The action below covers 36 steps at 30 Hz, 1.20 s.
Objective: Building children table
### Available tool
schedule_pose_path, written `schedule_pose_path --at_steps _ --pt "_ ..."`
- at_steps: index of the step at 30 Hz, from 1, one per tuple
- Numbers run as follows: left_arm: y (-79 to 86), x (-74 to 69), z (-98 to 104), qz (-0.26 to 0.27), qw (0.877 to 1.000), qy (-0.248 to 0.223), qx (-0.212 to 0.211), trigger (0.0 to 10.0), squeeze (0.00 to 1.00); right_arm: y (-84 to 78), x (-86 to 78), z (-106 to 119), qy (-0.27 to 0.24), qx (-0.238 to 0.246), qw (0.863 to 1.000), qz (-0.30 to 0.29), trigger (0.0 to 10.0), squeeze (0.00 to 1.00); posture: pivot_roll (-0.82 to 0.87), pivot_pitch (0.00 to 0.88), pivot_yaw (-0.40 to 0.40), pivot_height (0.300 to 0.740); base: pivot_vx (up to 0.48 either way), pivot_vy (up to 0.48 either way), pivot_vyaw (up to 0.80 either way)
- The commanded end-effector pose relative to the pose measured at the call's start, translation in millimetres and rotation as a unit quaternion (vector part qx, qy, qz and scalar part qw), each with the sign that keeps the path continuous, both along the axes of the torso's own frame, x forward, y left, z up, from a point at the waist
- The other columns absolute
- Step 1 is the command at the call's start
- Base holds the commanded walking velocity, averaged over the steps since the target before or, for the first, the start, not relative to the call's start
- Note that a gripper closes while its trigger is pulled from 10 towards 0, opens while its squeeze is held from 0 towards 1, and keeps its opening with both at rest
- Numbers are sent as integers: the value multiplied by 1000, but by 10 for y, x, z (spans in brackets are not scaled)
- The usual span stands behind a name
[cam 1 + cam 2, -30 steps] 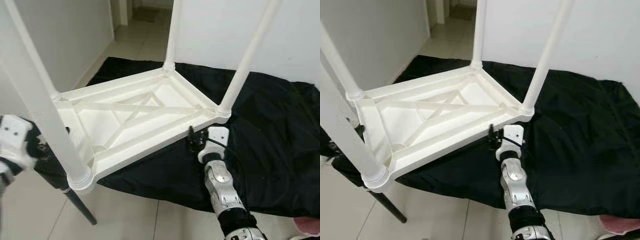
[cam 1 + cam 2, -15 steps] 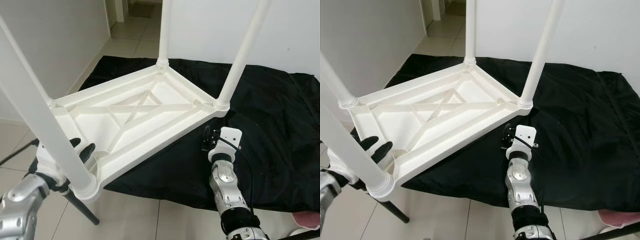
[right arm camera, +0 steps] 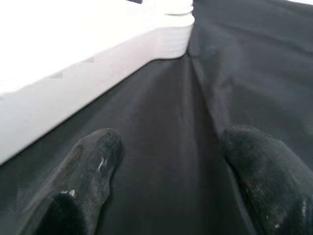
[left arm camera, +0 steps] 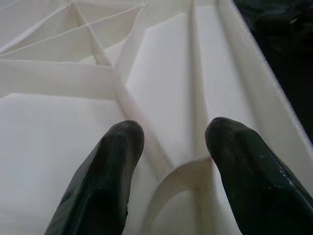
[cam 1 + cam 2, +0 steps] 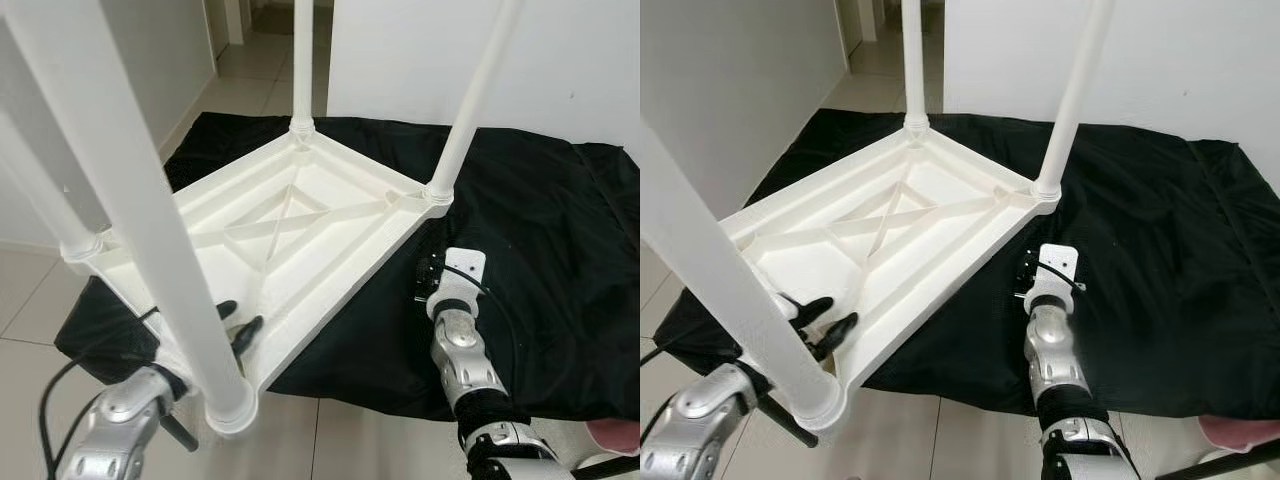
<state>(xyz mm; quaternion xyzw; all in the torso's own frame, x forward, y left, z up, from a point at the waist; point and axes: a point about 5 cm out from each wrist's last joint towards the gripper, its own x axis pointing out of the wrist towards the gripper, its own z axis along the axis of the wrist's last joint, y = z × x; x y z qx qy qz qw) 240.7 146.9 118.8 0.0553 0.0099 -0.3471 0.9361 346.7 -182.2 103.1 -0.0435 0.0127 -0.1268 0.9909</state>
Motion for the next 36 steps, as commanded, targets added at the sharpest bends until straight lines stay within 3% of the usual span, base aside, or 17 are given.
schedule_pose_path --at_steps 1,4,5,11,12,13,17,19,22,27,29,31,36 --pt "-105 -27 6 -20 1000 2 5 10000 0 18 23 -20 10 -7 1000 9 10000 0 36 60 11 740 0 0 0" --pt "-304 -46 85 -46 999 -14 1 10000 0 61 111 41 10 -14 999 36 10000 0 41 60 14 740 0 0 0" --pt "-304 -46 85 -46 999 -14 1 10000 0 61 111 41 10 -14 999 36 10000 0 41 60 14 740 0 0 0" --pt "-674 -22 305 -83 995 -50 -20 10000 0 274 241 139 13 -3 991 136 10000 0 58 52 20 740 0 0 0" --pt "-674 -22 305 -83 995 -50 -20 10000 0 274 241 139 13 -3 991 136 10000 0 58 52 20 740 0 0 0" --pt "-788 6 390 -90 994 -61 -30 10000 0 328 254 145 12 -4 987 160 10000 0 61 49 24 740 0 0 0" --pt "-859 29 439 -93 993 -66 -38 10000 0 328 257 152 6 -8 987 159 10000 0 61 43 28 740 0 0 0" --pt "-909 61 467 -90 993 -71 -38 10000 0 237 253 181 -13 -5 993 119 10000 0 52 39 29 740 0 0 0" --pt "-893 82 485 -88 993 -76 -35 10000 0 91 203 216 -47 -1 996 73 10000 0 50 37 28 740 0 0 0" --pt "-733 94 433 -94 993 -72 -6 10000 0 -14 92 239 -91 8 993 74 10000 0 47 35 24 740 0 0 0" --pt "-674 89 421 -97 993 -70 2 10000 0 -26 45 246 -104 14 991 87 10000 0 47 35 24 740 0 0 0" --pt "-502 42 380 -112 991 -64 27 10000 0 -25 -129 275 -134 18 980 147 10000 0 33 34 23 740 0 0 0" --pt "-378 -53 358 -139 988 -53 39 10000 0 -35 -301 289 -142 7 972 185 10000 0 22 37 17 740 0 0 0"
